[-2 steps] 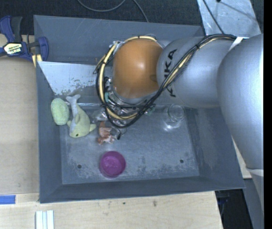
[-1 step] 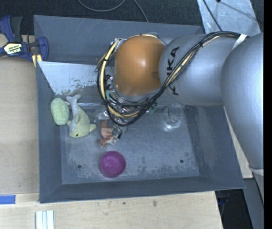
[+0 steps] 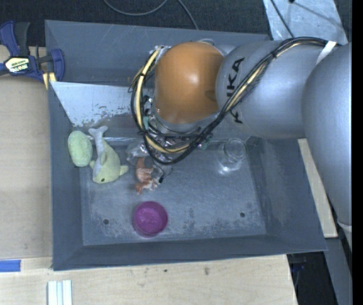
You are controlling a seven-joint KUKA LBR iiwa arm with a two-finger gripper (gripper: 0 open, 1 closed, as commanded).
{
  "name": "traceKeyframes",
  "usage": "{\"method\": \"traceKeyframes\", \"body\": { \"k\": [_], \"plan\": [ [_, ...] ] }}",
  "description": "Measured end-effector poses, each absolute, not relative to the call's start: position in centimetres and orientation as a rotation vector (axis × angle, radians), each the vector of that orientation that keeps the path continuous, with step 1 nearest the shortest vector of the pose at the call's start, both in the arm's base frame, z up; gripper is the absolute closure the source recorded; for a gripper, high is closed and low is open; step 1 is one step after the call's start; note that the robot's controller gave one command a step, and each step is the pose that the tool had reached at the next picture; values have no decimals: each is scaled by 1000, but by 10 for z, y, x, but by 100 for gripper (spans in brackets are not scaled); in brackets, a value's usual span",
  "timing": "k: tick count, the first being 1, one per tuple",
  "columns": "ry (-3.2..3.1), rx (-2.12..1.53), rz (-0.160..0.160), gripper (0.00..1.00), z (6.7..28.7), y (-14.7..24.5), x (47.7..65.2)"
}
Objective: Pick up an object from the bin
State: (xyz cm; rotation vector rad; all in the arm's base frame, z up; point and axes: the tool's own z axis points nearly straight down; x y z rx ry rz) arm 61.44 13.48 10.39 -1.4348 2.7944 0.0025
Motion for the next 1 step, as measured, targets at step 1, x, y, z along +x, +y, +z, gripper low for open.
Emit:
{"method": "traceKeyframes", "body": {
  "k": [1],
  "plan": [
    [2788,-1440,1,100,121,135,615]
  ]
}}
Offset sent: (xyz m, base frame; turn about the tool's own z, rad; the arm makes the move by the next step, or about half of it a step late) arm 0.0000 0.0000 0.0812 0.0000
